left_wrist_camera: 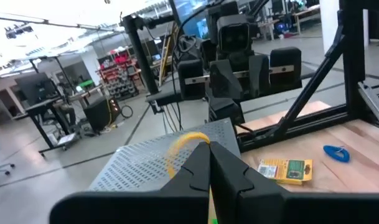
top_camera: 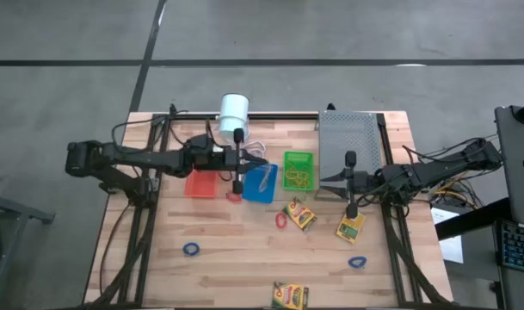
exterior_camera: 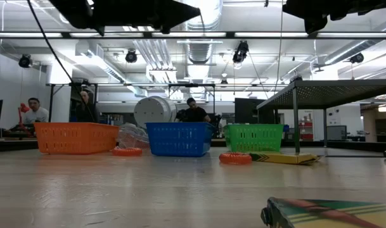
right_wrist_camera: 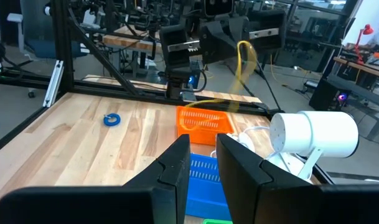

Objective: Pick & Place Office Desk Supplies
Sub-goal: Put the yellow rubber band into the green bin

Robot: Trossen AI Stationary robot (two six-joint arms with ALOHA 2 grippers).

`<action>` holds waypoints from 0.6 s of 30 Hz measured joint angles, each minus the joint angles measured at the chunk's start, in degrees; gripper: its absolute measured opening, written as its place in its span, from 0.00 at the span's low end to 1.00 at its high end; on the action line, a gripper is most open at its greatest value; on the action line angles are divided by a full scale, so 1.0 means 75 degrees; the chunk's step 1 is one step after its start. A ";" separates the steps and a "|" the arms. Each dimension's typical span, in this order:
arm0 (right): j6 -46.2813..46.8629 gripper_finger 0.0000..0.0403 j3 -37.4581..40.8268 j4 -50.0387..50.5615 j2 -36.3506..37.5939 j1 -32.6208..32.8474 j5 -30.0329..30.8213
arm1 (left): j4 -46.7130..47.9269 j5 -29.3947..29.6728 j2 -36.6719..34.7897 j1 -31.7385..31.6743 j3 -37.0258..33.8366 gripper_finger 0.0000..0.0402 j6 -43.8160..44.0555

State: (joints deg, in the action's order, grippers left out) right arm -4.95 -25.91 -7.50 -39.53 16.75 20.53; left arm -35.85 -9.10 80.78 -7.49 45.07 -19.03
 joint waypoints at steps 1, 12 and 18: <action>-0.0003 0.19 0.0000 -0.0001 0.0000 -0.0003 0.0003 | 0.0002 0.0000 0.0167 0.0000 0.0160 0.01 0.0094; -0.0003 0.19 0.0000 -0.0001 0.0000 -0.0003 0.0001 | 0.0006 -0.0025 0.2085 0.0000 0.1530 0.01 0.0512; -0.0003 0.19 0.0000 0.0001 -0.0001 -0.0003 0.0001 | 0.0043 -0.0399 0.3253 -0.0005 0.2278 0.01 0.0544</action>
State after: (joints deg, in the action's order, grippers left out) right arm -4.97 -25.91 -7.49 -39.53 16.73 20.54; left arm -35.53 -12.10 105.18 -7.52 62.15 -14.95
